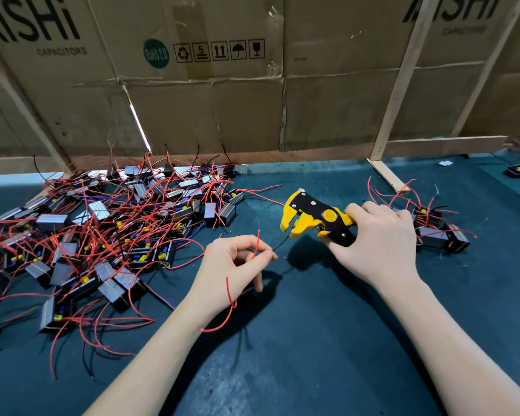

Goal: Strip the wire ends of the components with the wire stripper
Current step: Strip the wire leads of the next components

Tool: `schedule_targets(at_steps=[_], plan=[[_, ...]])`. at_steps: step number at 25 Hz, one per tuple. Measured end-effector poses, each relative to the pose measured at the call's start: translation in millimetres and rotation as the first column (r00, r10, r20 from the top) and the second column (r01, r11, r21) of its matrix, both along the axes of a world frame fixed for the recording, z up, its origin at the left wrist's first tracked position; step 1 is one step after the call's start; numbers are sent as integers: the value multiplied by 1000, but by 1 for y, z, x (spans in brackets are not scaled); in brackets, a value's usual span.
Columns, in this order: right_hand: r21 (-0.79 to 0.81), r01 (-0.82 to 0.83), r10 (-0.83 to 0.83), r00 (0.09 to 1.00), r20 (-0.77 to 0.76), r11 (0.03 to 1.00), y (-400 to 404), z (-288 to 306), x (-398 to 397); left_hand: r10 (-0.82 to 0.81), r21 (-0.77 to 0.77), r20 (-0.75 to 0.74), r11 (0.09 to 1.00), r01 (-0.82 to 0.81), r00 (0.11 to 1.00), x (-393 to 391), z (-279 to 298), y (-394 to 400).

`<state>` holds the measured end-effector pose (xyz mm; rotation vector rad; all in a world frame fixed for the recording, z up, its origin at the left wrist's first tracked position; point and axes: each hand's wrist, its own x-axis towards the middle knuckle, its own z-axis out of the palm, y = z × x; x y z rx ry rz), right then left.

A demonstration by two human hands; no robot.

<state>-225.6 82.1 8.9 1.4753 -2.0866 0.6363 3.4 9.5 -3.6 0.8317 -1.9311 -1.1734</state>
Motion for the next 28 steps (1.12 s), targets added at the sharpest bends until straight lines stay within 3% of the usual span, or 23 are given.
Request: schedule_targets(at_steps=[10,21,28], plan=[[49,8,-11,998,61,999,3,5,4,0,-13,-24,1000,-1,1000,1,3,-1],[-83,131,-119,984,131,988,-1,-7,-14,-54,65,-92,996,60,994,1,5,-2],[-101,31,-16,989,148,994,0,-3,-12,-70,49,-69,996,74,995,2,0,-5]])
